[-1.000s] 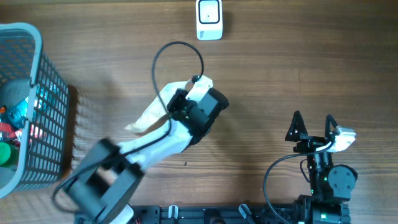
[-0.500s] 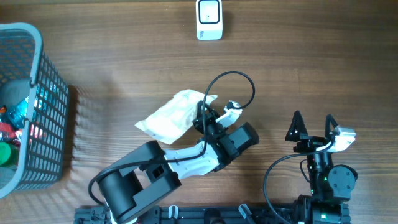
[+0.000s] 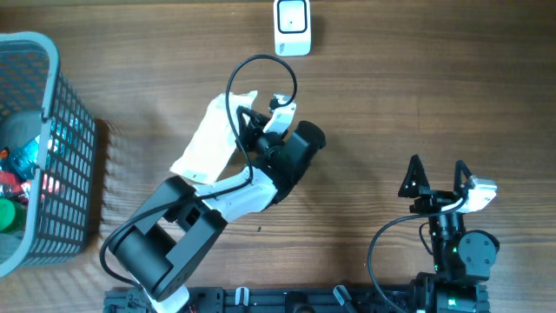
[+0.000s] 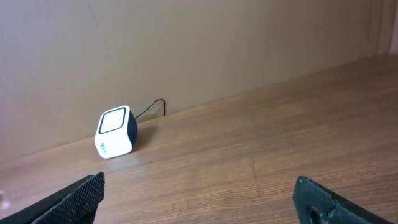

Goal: Scan the item barcode
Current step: 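Carry the pouch to the table center and release it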

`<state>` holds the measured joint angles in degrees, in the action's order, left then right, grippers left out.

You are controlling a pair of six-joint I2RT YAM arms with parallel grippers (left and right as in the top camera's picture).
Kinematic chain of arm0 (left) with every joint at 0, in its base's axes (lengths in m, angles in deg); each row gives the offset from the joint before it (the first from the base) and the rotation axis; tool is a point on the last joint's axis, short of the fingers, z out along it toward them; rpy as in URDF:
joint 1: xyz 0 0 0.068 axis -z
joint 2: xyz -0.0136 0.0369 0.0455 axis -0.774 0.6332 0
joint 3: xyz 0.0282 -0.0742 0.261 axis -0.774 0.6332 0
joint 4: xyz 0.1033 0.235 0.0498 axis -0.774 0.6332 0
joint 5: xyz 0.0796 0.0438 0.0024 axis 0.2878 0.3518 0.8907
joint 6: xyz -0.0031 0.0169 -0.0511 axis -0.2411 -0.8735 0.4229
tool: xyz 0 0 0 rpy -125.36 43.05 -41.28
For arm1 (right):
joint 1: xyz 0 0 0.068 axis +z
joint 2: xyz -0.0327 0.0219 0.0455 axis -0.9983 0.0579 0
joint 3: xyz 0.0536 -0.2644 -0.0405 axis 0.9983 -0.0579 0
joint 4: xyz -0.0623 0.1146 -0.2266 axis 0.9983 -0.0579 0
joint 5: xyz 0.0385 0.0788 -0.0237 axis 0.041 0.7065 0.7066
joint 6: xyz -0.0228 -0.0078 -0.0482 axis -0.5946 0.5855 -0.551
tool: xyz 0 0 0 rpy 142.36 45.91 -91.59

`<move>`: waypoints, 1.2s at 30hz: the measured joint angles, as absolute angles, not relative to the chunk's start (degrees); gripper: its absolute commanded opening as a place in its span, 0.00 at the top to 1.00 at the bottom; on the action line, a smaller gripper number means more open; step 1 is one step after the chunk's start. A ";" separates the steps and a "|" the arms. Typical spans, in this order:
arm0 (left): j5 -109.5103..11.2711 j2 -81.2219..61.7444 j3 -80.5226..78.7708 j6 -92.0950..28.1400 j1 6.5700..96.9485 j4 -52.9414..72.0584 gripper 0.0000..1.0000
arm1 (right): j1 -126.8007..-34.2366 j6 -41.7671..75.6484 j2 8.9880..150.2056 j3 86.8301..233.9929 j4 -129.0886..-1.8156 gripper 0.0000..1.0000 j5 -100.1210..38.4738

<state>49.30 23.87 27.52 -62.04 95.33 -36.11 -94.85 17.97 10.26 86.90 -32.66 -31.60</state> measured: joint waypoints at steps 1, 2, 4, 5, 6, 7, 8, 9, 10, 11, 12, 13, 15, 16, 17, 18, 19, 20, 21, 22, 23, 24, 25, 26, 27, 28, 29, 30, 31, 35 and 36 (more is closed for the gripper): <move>47.64 23.87 27.47 -60.66 95.37 -34.41 0.87 | -94.85 17.99 10.26 86.90 -32.63 0.00 -31.60; 45.83 23.87 27.41 -59.03 95.40 -32.35 0.82 | -94.85 17.97 10.26 86.90 -32.63 0.00 -31.60; 42.57 23.87 27.36 -54.89 95.40 -28.83 0.76 | -94.85 17.99 10.26 86.90 -32.63 0.00 -31.60; 40.45 23.84 27.39 -52.36 95.44 -27.04 0.75 | -94.85 17.99 10.26 86.90 -32.66 0.00 -31.60; 39.31 23.84 27.39 -51.07 95.44 -26.45 0.68 | -94.85 17.99 10.26 86.90 -32.66 0.00 -31.60; 38.29 23.82 27.39 -49.78 95.62 -26.01 0.53 | -94.85 17.99 10.26 86.90 -32.66 0.00 -31.60; 37.76 23.82 27.39 -49.12 95.90 -25.86 0.27 | -94.85 17.99 10.26 86.90 -32.63 0.00 -31.60; 37.22 23.82 27.39 -48.62 96.49 -25.86 0.00 | -94.85 17.99 10.26 86.90 -32.63 0.00 -31.60; 37.17 23.82 27.39 -48.49 97.45 -25.86 0.00 | -94.85 17.99 10.26 86.90 -32.63 0.00 -31.60; 37.41 23.82 27.39 -48.12 98.65 -26.14 0.00 | -94.85 17.99 10.26 86.90 -32.63 0.00 -31.60; 37.98 23.82 27.39 -47.92 99.99 -26.43 0.00 | -94.85 17.99 10.26 86.90 -32.63 0.00 -31.60; 38.66 23.78 27.39 -47.90 102.39 -26.95 0.00 | -94.85 17.99 10.26 86.90 -32.66 0.00 -31.60; 38.79 23.17 27.39 -47.92 105.63 -27.46 0.00 | -94.85 17.97 10.26 86.90 -32.66 0.00 -31.60; 38.85 22.21 27.39 -47.92 106.85 -27.59 0.00 | -94.85 17.99 10.26 86.90 -32.63 0.00 -31.60; 38.85 20.13 27.39 -47.94 107.66 -27.54 0.00 | -94.85 17.99 10.26 86.90 -32.63 0.00 -31.60; 38.90 17.20 27.39 -47.92 107.77 -27.61 0.00 | -94.85 17.99 10.26 86.90 -32.63 0.00 -31.60; 39.07 14.31 27.36 -47.92 107.57 -27.65 0.00 | -94.85 17.99 10.26 86.90 -32.63 0.00 -31.60; 38.99 11.34 27.36 -48.01 107.09 -27.35 0.00 | -94.85 17.99 10.26 86.90 -32.66 0.00 -31.60; 38.92 6.51 27.36 -48.47 105.71 -26.84 0.00 | -94.85 17.99 10.26 86.90 -32.66 0.00 -31.60; 38.96 2.32 27.25 -49.21 104.14 -26.73 0.00 | -94.85 17.99 10.26 86.90 -32.66 0.00 -31.60; 38.09 -1.51 27.28 -50.41 102.11 -25.23 0.00 | -94.85 17.99 10.26 86.90 -32.66 0.00 -31.60; 37.41 -4.13 27.28 -51.03 100.47 -24.83 0.00 | -94.85 17.99 10.26 86.90 -32.63 0.00 -31.60; 36.52 -8.04 27.28 -51.44 98.17 -24.29 0.00 | -94.85 17.99 10.26 86.90 -32.61 0.00 -31.60; 34.94 -11.91 27.25 -51.70 96.21 -23.30 0.00 | -94.85 17.99 10.26 86.90 -32.63 0.00 -31.60; 32.43 -14.60 27.08 -51.86 94.92 -21.29 0.00 | -94.85 17.99 10.26 86.90 -32.63 0.00 -31.60; 29.41 -16.63 26.82 -51.57 93.56 -18.01 0.00 | -94.85 17.99 10.26 86.90 -32.63 0.00 -31.60; 26.13 -17.51 26.66 -50.68 91.51 -12.77 0.00 | -94.85 17.97 10.26 86.90 -32.63 0.00 -31.60; 25.17 -17.29 26.66 -50.24 90.96 -11.54 0.00 | -94.85 17.99 10.26 86.90 -32.63 0.00 -31.60; 24.12 -17.09 26.51 -49.98 89.95 -8.94 0.00 | -94.85 17.97 10.26 86.90 -32.66 0.00 -31.60; 21.63 -16.96 25.33 -49.21 86.24 -6.71 0.00 | -94.85 17.99 10.26 86.90 -32.66 0.00 -31.60; 21.41 -17.18 22.97 -49.12 84.58 -4.48 0.00 | -94.85 17.99 10.26 86.90 -32.63 0.00 -31.60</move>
<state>21.41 -17.18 22.97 -49.12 84.58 -4.48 -94.85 17.99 10.26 86.90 -32.63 -31.60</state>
